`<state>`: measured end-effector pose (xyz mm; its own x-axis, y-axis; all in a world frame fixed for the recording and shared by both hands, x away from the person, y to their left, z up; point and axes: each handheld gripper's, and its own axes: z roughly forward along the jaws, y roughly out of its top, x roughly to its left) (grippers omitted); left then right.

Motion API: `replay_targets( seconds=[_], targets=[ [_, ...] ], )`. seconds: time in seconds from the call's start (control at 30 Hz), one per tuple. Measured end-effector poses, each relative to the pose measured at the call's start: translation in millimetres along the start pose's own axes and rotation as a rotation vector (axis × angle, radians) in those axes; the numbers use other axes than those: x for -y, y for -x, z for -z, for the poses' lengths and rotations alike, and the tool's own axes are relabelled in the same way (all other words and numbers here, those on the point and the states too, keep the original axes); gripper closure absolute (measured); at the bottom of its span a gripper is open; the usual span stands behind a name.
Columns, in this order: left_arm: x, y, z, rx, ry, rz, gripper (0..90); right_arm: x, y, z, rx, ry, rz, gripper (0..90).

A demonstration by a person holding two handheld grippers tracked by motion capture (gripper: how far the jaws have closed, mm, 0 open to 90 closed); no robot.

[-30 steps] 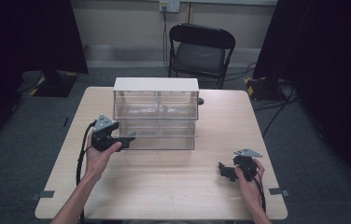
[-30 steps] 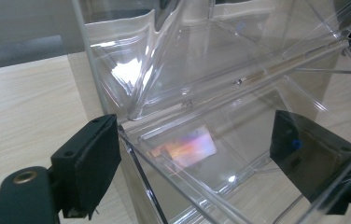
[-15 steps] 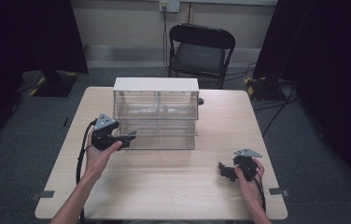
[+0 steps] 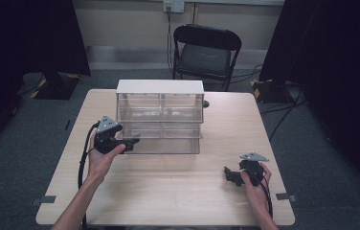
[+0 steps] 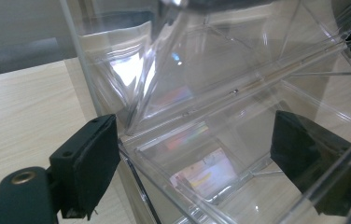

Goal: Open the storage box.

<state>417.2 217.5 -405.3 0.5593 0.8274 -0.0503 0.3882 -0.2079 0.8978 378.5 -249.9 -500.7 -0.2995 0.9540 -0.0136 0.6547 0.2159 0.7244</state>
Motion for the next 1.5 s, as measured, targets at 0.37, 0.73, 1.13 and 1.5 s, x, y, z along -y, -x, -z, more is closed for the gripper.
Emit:
replay_targets(
  seconds=[0.37, 0.73, 1.13, 1.5],
  targets=[
    [-1.2, 0.1, 0.4, -0.003, -0.008, 0.008, 14.3, 0.0, 0.0, 0.0, 0.000, 0.000, 0.000, 6.3],
    [-2.9, -0.4, 2.7, 0.006, 0.007, 0.007, 13.7, 0.0, 0.1, 0.0, 0.001, -0.001, 0.001, 6.3],
    [-8.5, -0.6, 4.4, 0.002, 0.026, 0.014, 14.2, 0.0, 0.0, 0.0, 0.000, 0.000, 0.000, 6.3],
    [-17.3, 1.0, 5.4, -0.004, 0.044, 0.021, 9.1, 0.0, 0.1, 0.0, 0.000, 0.000, 0.000, 6.3]
  ],
)
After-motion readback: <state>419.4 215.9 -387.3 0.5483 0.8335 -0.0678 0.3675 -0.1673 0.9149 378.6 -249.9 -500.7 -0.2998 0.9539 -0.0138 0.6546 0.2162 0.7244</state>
